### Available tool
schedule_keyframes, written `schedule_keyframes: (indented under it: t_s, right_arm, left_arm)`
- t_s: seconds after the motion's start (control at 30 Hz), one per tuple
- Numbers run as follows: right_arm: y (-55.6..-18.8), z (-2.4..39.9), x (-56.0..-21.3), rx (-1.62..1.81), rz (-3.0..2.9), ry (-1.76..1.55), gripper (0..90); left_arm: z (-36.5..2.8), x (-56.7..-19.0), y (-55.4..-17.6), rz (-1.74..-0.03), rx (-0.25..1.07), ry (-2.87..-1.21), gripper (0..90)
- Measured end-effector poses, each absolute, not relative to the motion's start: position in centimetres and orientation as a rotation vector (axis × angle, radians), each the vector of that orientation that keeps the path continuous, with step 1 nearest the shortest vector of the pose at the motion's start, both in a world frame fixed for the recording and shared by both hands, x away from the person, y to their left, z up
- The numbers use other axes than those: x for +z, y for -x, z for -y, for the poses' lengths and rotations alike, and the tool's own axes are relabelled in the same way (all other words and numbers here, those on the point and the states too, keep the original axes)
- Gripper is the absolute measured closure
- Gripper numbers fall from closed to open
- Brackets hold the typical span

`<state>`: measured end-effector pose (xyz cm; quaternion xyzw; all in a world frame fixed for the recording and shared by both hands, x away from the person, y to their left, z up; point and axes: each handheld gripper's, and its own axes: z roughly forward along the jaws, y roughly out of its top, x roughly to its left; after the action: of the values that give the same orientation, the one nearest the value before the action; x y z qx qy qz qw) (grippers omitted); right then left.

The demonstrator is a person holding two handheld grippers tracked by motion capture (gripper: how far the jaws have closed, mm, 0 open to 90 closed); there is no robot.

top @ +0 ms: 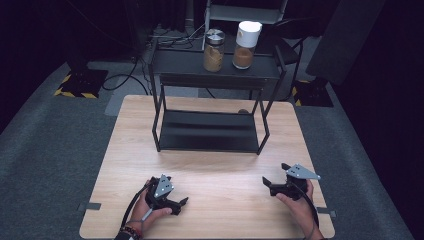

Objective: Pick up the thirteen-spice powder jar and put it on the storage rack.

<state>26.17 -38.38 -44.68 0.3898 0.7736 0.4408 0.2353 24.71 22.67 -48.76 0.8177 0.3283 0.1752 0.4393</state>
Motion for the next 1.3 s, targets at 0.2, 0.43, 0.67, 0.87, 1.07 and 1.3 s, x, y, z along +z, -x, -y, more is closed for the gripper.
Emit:
schedule_keyframes:
  t_s: [0.2,0.43,0.67,0.87,1.07,1.3]
  right_arm:
    - [-25.9,38.5,-45.8,1.202,-2.148,-1.112,1.7]
    - [-26.0,38.6,-46.2,1.182,-2.175,-1.143,2.0]
    - [-25.9,38.6,-46.6,1.164,-2.194,-1.165,2.6]
    - [-26.0,38.5,-46.5,1.15,-2.213,-1.183,2.9]
    - [-26.1,38.4,-46.6,1.124,-2.228,-1.2,2.9]
    - [-25.9,38.2,-46.8,1.104,-2.224,-1.173,2.9]
  left_arm:
    - [-22.7,-48.8,-24.7,-0.816,0.436,-2.031,0.1]
    - [-22.7,-48.8,-24.7,-0.816,0.436,-2.032,0.1]
    - [-22.7,-48.8,-24.7,-0.816,0.435,-2.031,0.1]
    - [-22.7,-48.8,-24.7,-0.816,0.435,-2.031,0.1]
    - [-22.7,-48.8,-24.7,-0.816,0.435,-2.031,0.1]
    - [-22.7,-48.8,-24.7,-0.816,0.435,-2.031,0.1]
